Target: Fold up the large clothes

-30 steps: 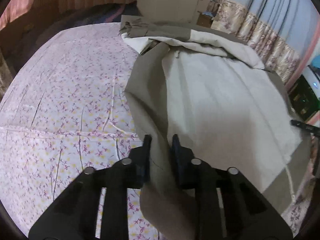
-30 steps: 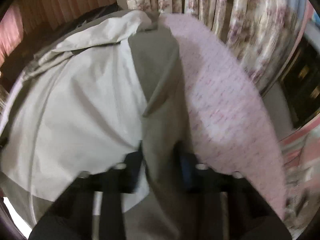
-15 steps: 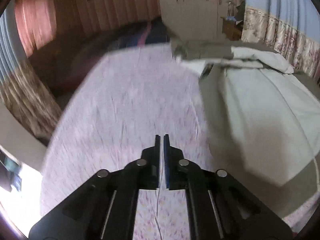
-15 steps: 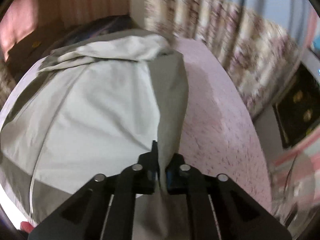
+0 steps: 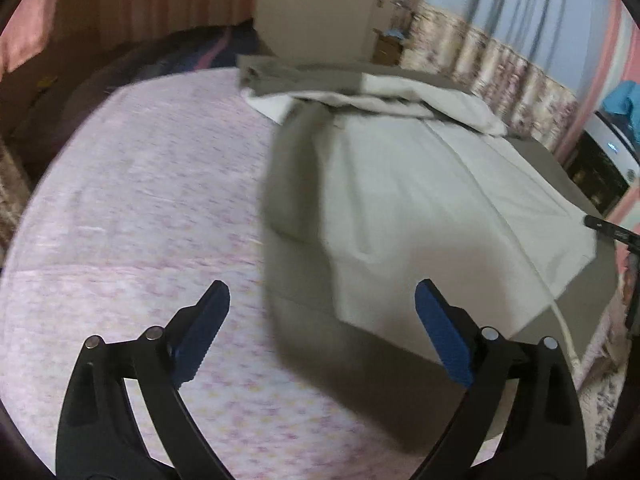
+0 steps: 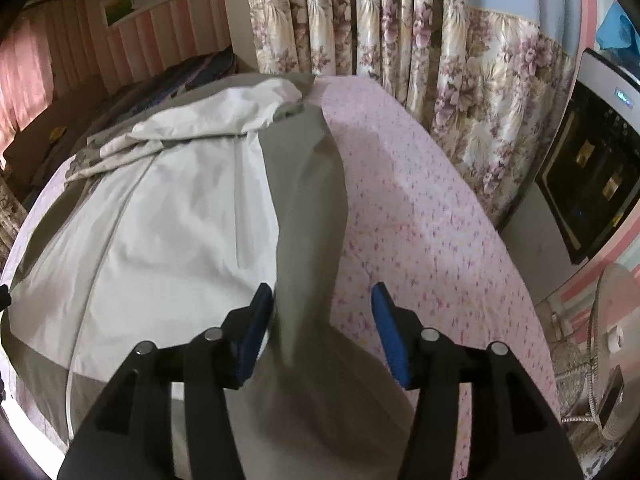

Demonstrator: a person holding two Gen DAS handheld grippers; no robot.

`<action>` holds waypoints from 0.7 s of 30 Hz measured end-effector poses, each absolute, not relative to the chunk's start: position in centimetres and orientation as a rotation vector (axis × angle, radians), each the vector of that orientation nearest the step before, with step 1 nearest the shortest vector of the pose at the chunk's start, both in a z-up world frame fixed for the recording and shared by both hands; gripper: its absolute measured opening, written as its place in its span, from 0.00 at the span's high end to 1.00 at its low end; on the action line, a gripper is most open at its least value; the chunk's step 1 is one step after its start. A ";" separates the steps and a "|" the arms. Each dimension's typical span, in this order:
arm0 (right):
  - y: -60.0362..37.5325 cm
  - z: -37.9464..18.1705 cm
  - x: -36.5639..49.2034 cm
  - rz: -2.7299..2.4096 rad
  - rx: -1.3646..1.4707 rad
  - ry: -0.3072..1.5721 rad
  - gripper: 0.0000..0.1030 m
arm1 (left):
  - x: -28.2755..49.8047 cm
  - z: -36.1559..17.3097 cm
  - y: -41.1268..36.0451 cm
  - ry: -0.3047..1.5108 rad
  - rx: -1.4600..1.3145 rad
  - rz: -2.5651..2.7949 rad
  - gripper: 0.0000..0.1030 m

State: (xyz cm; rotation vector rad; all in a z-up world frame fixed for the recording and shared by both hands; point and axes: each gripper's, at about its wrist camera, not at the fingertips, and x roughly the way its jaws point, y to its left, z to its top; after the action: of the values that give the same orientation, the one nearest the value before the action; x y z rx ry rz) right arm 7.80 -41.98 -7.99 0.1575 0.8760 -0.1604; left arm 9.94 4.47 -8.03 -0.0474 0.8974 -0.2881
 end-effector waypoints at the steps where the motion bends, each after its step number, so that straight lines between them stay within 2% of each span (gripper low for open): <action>1: -42.0 -8.2 7.6 -0.151 0.161 0.885 0.49 | 9.7 -8.3 3.7 0.910 -0.054 -0.324 0.10; 3: -42.0 -8.6 7.2 -0.136 0.164 0.908 0.49 | 9.6 -8.8 2.3 0.915 -0.025 -0.342 0.12; 5: -41.9 -9.1 7.0 -0.127 0.152 0.943 0.49 | 9.5 -9.1 1.0 0.908 0.044 -0.315 0.29; 7: -41.6 -9.6 7.0 -0.103 0.143 0.975 0.54 | 9.5 -9.2 0.6 0.912 0.073 -0.300 0.58; 8: -41.4 -10.1 7.1 -0.071 0.153 0.992 0.60 | 9.6 -9.1 0.7 0.914 0.070 -0.308 0.61; 9: -41.2 -10.4 7.3 -0.039 0.170 1.006 0.77 | 9.6 -9.0 0.8 0.916 0.059 -0.323 0.71; 10: -41.0 -10.7 7.5 -0.014 0.177 1.014 0.87 | 9.9 -8.9 0.9 0.910 0.067 -0.314 0.81; 13: -40.0 -10.4 7.9 0.006 0.138 0.984 0.94 | 10.6 -8.0 1.5 0.890 0.047 -0.334 0.85; 21: -39.6 -3.8 10.8 0.051 0.125 0.812 0.97 | 13.4 -1.5 1.7 0.730 0.076 -0.319 0.86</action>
State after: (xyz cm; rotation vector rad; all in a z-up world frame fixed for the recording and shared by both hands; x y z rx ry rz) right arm 10.82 -39.60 -3.77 0.1245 0.8122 0.0507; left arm 13.43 1.72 -1.46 0.0764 0.7301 -0.3188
